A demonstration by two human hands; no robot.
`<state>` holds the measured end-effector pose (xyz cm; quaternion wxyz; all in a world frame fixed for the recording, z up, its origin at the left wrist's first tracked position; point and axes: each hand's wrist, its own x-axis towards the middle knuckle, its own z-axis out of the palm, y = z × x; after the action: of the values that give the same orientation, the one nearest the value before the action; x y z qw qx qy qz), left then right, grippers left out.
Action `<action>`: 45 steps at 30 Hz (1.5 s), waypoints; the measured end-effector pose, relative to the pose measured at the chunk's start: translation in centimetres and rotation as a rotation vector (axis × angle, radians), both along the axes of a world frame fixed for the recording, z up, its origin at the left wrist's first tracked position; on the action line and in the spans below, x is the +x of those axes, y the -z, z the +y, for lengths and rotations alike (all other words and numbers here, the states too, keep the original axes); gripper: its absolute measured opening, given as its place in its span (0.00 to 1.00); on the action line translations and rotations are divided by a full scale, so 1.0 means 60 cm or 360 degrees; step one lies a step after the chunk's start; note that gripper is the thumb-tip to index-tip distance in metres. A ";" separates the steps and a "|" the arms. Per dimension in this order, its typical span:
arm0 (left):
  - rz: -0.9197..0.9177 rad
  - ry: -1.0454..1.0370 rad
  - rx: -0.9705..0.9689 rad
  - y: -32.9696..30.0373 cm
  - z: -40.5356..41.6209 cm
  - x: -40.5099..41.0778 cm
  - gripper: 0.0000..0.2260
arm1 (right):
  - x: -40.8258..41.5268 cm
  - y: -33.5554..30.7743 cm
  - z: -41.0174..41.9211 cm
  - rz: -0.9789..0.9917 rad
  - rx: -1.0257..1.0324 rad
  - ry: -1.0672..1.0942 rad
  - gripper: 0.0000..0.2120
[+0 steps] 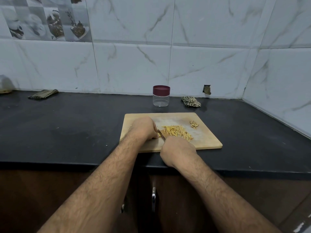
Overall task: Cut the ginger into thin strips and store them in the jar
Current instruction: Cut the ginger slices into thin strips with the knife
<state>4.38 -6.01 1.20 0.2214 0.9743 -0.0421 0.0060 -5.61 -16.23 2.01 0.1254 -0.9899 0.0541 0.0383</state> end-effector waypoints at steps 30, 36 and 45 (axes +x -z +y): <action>-0.0042 -0.0044 -0.0096 0.014 0.005 0.005 0.03 | -0.007 -0.001 -0.005 -0.0016 -0.0005 -0.0022 0.15; -0.0063 -0.0021 -0.0073 0.015 0.005 0.003 0.05 | -0.006 -0.004 -0.001 0.0004 -0.0005 -0.0027 0.16; -0.0069 -0.0008 -0.0084 0.016 0.007 0.003 0.03 | -0.004 -0.014 0.013 0.0067 -0.0102 -0.0046 0.17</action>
<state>4.59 -5.60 0.21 0.2462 0.9678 -0.0443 0.0288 -5.82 -15.45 2.85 0.0919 -0.9930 0.0436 0.0592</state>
